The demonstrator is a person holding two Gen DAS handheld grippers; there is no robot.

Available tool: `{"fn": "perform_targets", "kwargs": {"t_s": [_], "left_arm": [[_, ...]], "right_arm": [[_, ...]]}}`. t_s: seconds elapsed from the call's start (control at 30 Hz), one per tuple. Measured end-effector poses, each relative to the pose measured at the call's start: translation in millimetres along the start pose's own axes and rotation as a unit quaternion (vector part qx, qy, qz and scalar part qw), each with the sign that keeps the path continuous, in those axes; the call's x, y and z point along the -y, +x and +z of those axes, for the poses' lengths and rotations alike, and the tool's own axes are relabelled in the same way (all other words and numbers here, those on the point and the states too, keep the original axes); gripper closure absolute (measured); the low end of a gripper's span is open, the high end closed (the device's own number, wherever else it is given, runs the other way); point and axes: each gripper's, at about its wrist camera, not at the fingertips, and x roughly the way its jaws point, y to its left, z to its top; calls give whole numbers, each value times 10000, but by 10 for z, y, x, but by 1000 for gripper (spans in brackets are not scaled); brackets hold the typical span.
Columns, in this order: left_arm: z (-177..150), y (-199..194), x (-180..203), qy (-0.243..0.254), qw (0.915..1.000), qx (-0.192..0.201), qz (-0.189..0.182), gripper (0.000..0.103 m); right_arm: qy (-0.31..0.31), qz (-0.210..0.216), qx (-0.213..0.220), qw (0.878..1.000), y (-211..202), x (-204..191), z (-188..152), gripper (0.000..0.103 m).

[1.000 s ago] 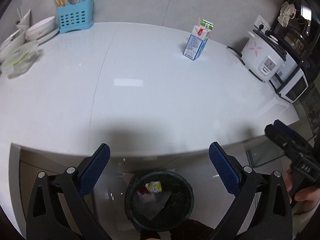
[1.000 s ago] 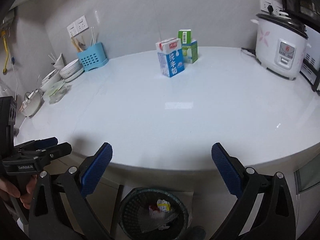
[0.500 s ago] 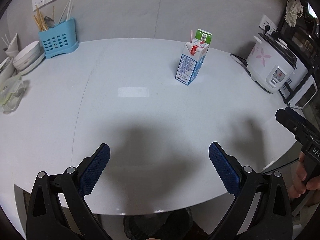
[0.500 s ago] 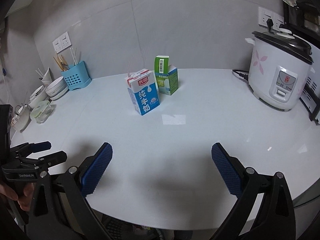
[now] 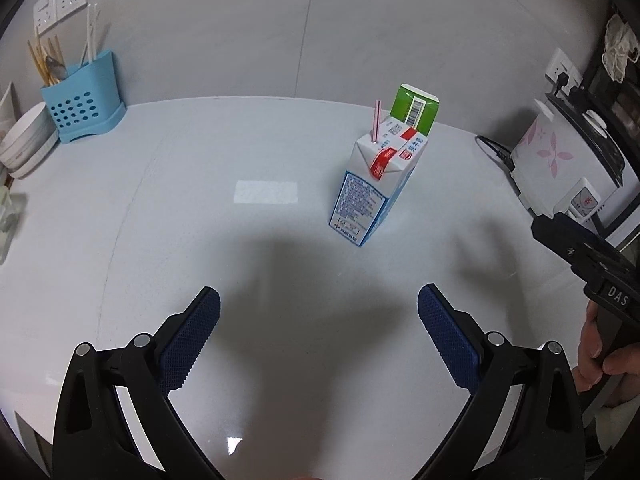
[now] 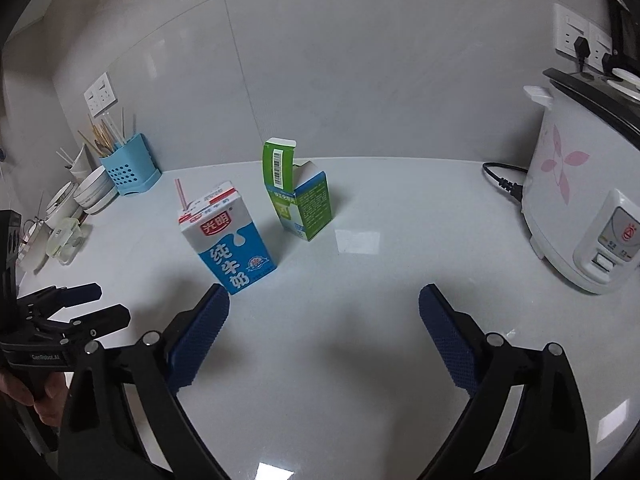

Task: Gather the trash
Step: 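Raise both open tools back up toward the milk cartons on the counter, then grasp the green juice carton with the right tool while the left tool approaches the milk carton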

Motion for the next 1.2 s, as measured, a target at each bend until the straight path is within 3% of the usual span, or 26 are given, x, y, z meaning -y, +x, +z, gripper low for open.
{"fn": "perform_targets", "kwargs": {"t_s": [0.5, 1.0, 1.2], "left_arm": [[471, 471, 337, 385, 9992, -55, 54, 6], [577, 866, 350, 226, 9992, -106, 307, 6], [594, 903, 323, 104, 9992, -22, 398, 10]], "right_arm": [[-481, 732, -321, 9956, 781, 135, 594, 20], [-1048, 921, -726, 9876, 1439, -40, 874, 24], [-1089, 1009, -847, 9853, 1573, -73, 881, 37]]}}
